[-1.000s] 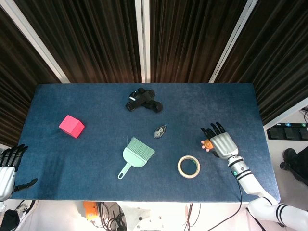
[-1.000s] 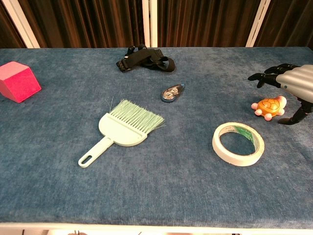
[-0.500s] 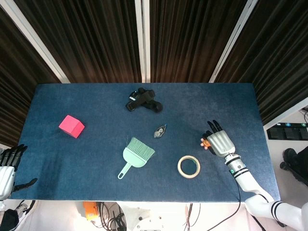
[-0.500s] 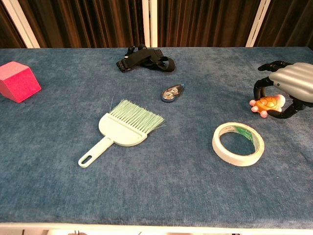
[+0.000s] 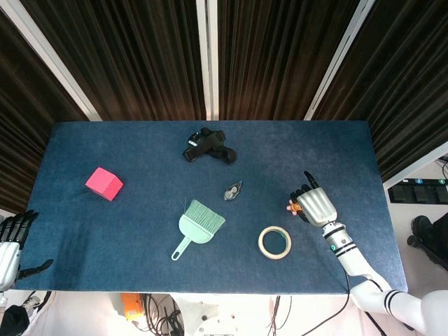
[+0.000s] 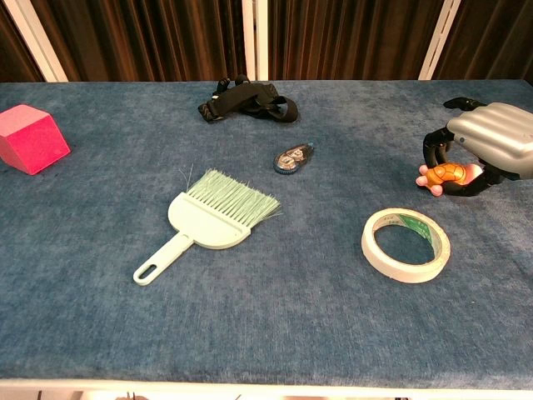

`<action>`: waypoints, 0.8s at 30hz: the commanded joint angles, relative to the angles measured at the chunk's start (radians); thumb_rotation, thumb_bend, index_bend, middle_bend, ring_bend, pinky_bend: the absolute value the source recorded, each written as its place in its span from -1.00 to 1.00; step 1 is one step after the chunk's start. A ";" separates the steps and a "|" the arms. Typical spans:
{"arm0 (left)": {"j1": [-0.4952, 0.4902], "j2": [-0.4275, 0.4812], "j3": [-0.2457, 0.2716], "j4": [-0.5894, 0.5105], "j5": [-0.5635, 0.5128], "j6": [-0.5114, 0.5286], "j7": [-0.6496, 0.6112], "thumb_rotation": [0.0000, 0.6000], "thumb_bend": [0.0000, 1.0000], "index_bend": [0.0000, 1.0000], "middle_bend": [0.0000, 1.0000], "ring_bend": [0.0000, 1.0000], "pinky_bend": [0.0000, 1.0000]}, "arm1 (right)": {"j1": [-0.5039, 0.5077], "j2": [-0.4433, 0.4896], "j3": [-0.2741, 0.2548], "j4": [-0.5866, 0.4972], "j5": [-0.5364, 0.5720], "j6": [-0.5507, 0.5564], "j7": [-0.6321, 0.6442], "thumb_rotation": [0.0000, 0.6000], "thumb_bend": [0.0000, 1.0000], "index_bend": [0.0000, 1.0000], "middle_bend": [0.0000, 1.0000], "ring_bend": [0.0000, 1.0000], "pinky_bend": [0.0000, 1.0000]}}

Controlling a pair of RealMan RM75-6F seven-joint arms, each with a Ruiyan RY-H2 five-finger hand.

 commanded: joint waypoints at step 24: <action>0.010 0.026 0.005 -0.068 0.026 0.038 0.051 1.00 -1.00 -0.87 -0.96 -1.00 -0.91 | -0.158 0.275 0.000 -0.384 0.111 0.108 -0.147 1.00 -1.00 -1.00 -1.00 -1.00 -1.00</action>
